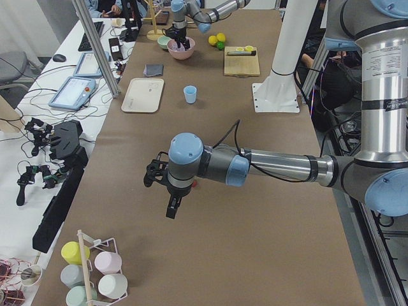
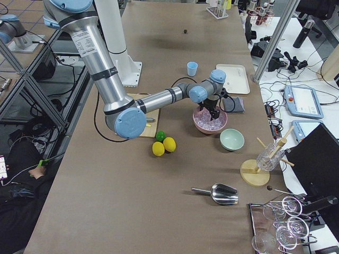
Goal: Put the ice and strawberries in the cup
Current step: 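Lower the right gripper into the ice and grasp another cube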
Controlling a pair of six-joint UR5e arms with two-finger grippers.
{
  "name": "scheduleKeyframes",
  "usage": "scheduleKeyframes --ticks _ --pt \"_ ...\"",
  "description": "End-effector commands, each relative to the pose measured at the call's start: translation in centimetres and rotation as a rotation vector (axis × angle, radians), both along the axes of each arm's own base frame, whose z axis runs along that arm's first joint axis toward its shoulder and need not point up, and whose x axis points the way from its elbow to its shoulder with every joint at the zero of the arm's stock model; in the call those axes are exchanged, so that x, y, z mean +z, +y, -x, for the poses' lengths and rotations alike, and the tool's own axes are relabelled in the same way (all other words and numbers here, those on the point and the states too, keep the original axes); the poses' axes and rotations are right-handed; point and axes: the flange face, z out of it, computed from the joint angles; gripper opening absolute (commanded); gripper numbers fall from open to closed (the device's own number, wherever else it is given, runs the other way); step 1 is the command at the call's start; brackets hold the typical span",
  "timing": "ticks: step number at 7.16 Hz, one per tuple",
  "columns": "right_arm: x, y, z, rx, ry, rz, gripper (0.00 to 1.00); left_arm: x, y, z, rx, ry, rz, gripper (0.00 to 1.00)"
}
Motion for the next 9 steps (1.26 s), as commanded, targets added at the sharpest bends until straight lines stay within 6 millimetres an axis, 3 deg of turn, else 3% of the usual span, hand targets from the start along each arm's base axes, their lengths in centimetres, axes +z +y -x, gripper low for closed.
scheduleKeyframes --ticks 1,3,8,9 --pt "-0.23 -0.12 0.14 0.010 0.002 0.007 0.93 0.07 0.00 0.00 0.000 0.000 0.001 0.98" --pt "-0.53 -0.23 0.22 0.013 0.000 0.007 0.74 0.08 -0.05 -0.27 0.006 -0.001 0.001 0.98" --pt "-0.01 0.05 0.39 0.018 0.007 0.022 0.72 0.08 -0.08 -0.48 0.012 -0.002 0.000 0.98" --pt "-0.17 0.11 0.61 0.023 0.003 0.027 0.67 0.08 -0.08 -0.48 0.012 -0.002 0.000 0.98"
